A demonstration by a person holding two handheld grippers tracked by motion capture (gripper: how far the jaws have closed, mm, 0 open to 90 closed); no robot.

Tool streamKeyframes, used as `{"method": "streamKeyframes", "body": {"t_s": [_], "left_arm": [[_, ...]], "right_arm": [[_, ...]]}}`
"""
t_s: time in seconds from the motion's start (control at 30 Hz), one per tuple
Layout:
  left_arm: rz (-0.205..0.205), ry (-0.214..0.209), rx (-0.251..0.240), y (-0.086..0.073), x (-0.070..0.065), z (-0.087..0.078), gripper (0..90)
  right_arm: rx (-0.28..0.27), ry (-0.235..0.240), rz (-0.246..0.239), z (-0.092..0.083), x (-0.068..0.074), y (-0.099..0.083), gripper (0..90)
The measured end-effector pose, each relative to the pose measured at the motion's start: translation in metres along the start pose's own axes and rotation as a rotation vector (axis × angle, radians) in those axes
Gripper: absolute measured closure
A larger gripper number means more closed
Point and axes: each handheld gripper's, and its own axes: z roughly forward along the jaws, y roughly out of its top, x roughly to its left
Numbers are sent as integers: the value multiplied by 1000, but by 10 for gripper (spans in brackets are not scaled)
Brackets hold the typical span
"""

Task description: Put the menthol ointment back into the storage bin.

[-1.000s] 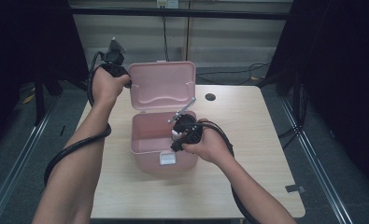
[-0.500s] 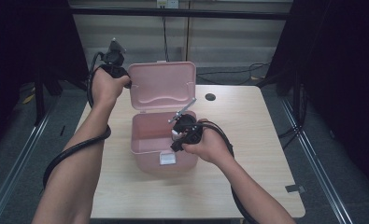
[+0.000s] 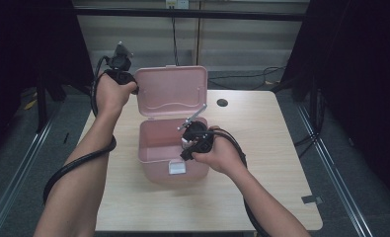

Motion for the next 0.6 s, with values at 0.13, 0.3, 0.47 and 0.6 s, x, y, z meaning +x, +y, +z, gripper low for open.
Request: {"method": "streamKeyframes", "body": {"t_s": [0.13, 0.3, 0.47, 0.6], "left_arm": [[7, 2, -8, -2, -1, -1, 880], [13, 6, -13, -4, -2, -3, 880], [19, 7, -19, -7, -3, -5, 880], [20, 10, -26, -9, -4, -5, 880]], "right_arm": [[2, -5, 5, 0, 0, 0, 839], [2, -3, 7, 0, 1, 0, 839], [0, -7, 9, 0, 0, 0, 838], [3, -10, 13, 0, 1, 0, 838]]}}
